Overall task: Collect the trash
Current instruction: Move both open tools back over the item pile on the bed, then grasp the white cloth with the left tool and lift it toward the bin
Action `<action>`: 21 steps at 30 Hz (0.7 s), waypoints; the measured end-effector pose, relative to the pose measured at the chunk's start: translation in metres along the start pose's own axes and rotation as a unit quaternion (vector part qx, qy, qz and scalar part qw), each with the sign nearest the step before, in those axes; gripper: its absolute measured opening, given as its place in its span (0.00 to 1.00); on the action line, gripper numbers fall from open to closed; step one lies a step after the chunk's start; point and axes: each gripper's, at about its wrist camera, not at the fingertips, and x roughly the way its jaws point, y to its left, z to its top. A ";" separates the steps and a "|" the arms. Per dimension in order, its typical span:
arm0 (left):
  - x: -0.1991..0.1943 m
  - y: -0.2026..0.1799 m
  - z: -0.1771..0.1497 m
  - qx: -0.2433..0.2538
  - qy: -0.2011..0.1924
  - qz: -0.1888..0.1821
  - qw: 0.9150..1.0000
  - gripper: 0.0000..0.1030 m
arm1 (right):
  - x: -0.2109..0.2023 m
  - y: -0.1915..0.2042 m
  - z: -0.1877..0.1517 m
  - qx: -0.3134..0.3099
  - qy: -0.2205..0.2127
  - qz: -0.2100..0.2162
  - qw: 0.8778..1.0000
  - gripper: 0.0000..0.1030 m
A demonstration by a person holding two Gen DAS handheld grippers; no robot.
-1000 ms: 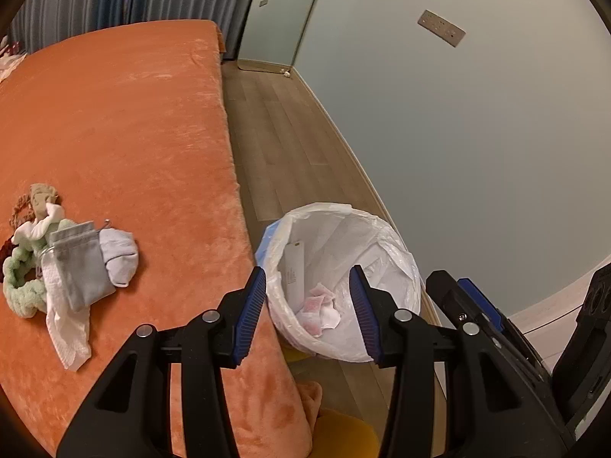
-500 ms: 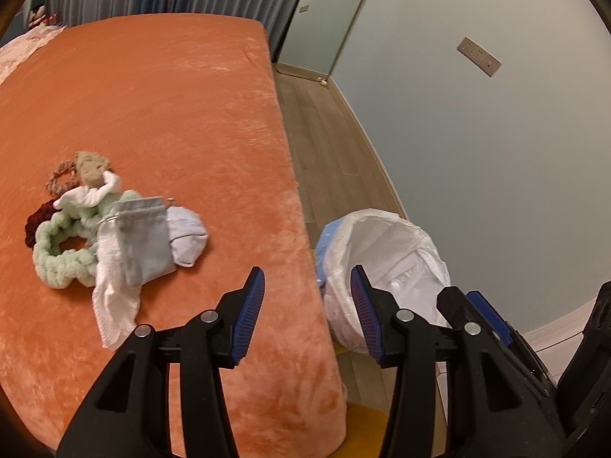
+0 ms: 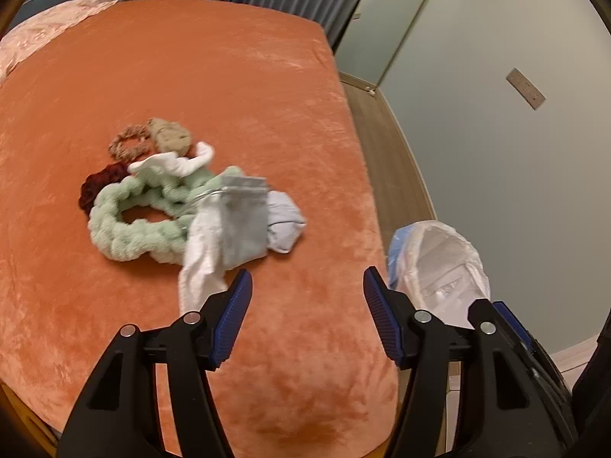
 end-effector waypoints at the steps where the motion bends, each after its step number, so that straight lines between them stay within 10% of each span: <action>1: 0.001 0.007 -0.001 -0.007 0.002 0.003 1.000 0.56 | 0.002 0.004 -0.002 -0.003 0.003 0.001 1.000 0.53; 21: 0.077 0.083 -0.014 -0.061 0.073 0.036 0.995 0.47 | 0.075 0.046 -0.026 -0.025 0.070 0.012 0.997 0.53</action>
